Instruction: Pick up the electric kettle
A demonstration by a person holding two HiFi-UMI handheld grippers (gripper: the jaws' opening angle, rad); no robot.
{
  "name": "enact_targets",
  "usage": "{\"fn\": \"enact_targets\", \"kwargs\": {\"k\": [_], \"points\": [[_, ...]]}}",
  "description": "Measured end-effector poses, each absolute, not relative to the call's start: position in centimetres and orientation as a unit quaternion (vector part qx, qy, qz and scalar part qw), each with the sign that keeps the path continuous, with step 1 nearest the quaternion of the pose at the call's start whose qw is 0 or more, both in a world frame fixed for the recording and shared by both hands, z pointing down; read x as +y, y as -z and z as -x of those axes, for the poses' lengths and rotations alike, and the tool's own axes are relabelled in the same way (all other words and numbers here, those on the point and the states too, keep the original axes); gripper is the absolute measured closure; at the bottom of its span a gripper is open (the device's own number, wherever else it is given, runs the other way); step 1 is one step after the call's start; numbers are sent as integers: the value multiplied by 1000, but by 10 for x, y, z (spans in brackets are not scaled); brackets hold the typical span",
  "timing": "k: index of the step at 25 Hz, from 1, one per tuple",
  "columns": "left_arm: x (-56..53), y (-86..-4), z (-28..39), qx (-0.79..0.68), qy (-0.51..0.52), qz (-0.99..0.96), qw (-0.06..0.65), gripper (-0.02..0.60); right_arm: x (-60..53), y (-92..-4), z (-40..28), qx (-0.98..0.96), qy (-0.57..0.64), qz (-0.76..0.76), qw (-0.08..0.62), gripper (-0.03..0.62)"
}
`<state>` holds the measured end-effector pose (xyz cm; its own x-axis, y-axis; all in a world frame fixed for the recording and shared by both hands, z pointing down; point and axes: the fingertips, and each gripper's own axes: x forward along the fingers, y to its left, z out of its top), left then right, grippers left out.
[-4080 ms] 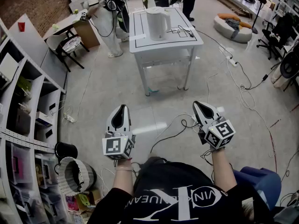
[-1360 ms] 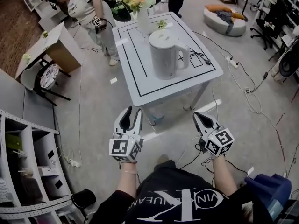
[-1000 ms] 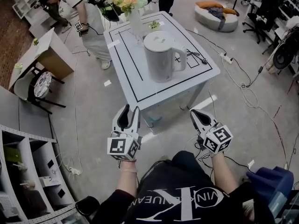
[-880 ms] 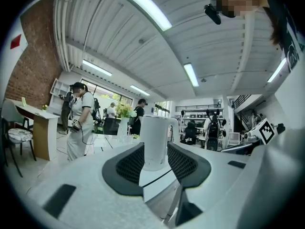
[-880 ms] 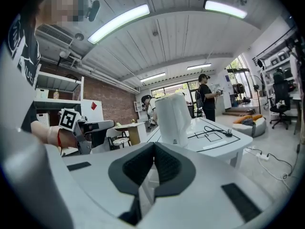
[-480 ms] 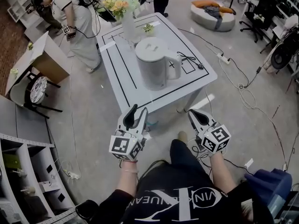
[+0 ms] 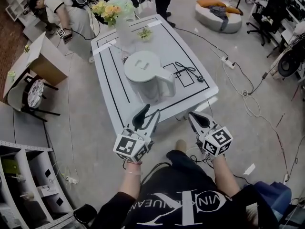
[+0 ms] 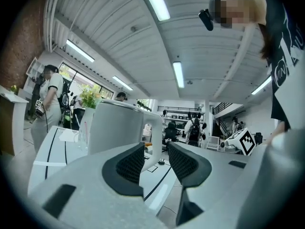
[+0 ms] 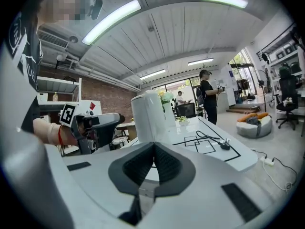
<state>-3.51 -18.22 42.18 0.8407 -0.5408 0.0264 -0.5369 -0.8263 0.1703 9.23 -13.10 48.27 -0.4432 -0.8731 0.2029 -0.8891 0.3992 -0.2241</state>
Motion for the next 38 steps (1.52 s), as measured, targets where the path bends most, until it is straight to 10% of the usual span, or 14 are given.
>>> {"fn": "enact_targets", "kwargs": {"k": [38], "points": [[-264, -406, -74, -406, 48, -909, 84, 413, -216, -507, -149, -897, -178, -400, 61, 595]]}}
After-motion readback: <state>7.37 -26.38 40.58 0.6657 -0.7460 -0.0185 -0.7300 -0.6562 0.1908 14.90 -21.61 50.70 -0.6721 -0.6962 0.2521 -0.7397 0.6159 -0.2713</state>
